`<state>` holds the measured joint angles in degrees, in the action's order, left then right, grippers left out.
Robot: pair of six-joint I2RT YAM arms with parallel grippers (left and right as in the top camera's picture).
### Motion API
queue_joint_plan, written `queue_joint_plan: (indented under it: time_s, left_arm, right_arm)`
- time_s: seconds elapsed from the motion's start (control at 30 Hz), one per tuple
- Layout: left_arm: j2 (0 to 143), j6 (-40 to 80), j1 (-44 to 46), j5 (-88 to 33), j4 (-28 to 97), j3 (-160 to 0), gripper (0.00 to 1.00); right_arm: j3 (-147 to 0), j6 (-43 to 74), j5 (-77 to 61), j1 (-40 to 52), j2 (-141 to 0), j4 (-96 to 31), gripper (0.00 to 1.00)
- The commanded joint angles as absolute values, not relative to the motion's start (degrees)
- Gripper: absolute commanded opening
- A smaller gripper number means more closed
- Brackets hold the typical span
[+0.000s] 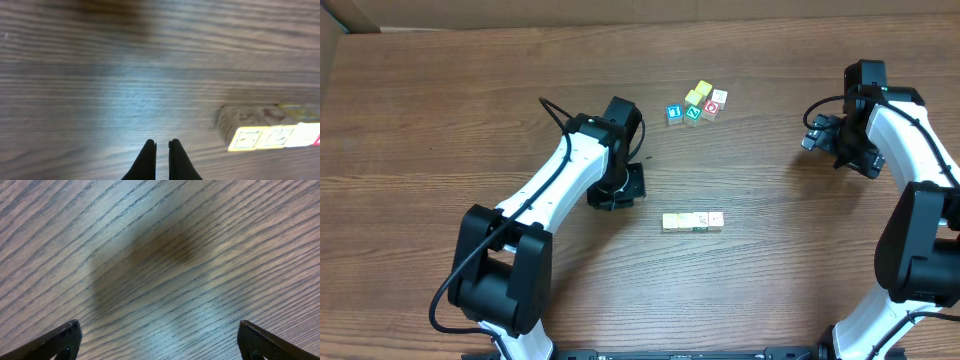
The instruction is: Flip 4 blocks
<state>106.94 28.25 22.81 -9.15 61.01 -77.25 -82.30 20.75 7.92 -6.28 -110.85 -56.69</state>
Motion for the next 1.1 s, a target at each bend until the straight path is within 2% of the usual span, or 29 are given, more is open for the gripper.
queue_joint_plan:
  time_s: [0.0, 0.13, 0.23, 0.33, 0.4, 0.47, 0.5, 0.53, 0.57, 0.6, 0.83, 1.07]
  left_arm:
    - [106.83, 25.69, 22.94, -8.40, 61.52, -77.84, 0.04]
    - [106.83, 25.67, 23.44, -8.32, 61.52, -77.84, 0.04]
    - [106.83, 25.67, 23.44, -8.34, 61.78, -77.84, 0.17]
    - [106.83, 25.69, 23.44, -8.36, 61.69, -77.84, 0.23]
    - [106.83, 25.71, 23.44, -8.38, 61.71, -77.84, 0.22]
    - [106.83, 25.71, 23.46, -8.38, 61.76, -77.84, 0.07]
    - [106.83, 25.71, 23.53, -8.38, 61.76, -77.84, 0.04]
    - [106.83, 25.71, 23.64, -8.36, 61.76, -77.82, 0.04]
    - [106.83, 25.71, 23.75, -8.38, 61.78, -77.82, 0.04]
    - [106.83, 25.69, 23.83, -8.36, 62.00, -77.82, 0.04]
    - [106.83, 25.80, 24.58, -8.36, 62.96, -77.62, 0.04]
    - [107.22, 30.26, 26.22, -8.45, 61.39, -77.60, 0.04]
  right_arm:
    - [-83.37, 20.56, 8.54, -6.13, -109.36, -56.62, 1.00]
    - [-83.33, 21.23, 6.09, -6.13, -109.36, -53.47, 1.00]
    - [-83.33, 21.21, -1.93, -6.13, -109.36, -49.84, 1.00]
    - [-83.33, 21.23, -12.16, -6.13, -109.36, -49.76, 1.00]
    - [-83.33, 21.19, -22.46, -6.13, -109.36, -51.81, 1.00]
    - [-83.33, 21.17, -28.91, -6.13, -109.36, -53.93, 1.00]
    - [-83.33, 20.82, -31.68, -6.13, -109.36, -54.98, 1.00]
    - [-83.33, 18.98, -33.26, -6.13, -109.36, -56.21, 0.83]
    - [-83.33, 17.32, -33.54, -6.13, -109.36, -57.49, 0.27]
    - [-83.33, 16.14, -32.82, -6.13, -109.36, -59.61, 0.04]
    - [-81.67, 12.91, -25.89, -5.32, -109.36, -72.77, 0.04]
    - [-74.22, 11.97, -26.04, -1.65, -109.36, -70.63, 0.04]
